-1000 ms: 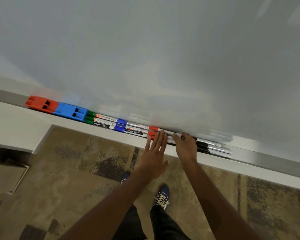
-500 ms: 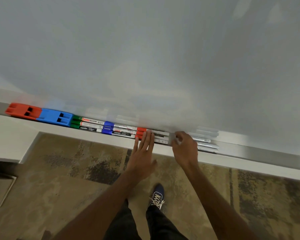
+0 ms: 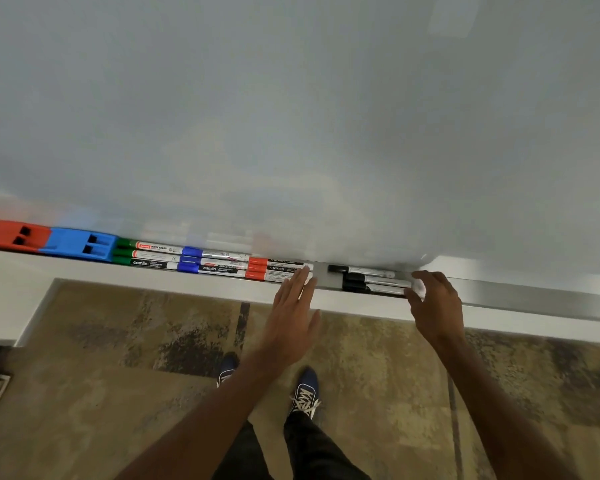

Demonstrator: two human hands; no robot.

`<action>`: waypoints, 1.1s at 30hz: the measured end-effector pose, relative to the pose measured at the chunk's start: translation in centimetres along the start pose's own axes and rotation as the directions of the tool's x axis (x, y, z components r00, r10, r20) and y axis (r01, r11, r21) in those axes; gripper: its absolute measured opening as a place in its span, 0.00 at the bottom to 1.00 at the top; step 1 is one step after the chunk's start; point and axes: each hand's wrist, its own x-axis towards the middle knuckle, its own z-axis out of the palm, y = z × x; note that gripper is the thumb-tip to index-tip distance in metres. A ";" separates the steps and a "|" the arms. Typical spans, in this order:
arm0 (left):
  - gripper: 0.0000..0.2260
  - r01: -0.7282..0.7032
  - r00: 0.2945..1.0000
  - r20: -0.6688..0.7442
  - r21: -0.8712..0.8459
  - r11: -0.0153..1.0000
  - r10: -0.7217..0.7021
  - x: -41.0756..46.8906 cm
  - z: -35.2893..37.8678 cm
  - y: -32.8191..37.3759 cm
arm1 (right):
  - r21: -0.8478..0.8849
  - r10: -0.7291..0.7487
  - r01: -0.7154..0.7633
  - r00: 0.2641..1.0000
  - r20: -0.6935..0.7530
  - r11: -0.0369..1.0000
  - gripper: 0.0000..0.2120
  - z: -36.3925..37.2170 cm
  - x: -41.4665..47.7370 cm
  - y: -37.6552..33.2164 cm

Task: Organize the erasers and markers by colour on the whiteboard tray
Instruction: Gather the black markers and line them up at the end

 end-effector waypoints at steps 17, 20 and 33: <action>0.05 0.512 0.859 0.217 -0.403 0.759 -0.464 6.9 2.0 7.2 | 0.064 0.155 -0.165 0.978 0.137 0.984 0.17 1.0 2.2 0.5; 0.03 0.549 0.834 0.236 -0.447 0.706 -0.499 7.4 2.2 7.3 | 0.064 0.126 -0.138 0.978 0.167 0.988 0.18 1.0 2.3 0.6; 0.19 0.576 0.759 0.217 -0.663 0.478 -0.614 7.1 2.4 6.2 | 0.171 -0.075 0.032 0.964 0.256 0.985 0.13 -0.7 2.8 1.9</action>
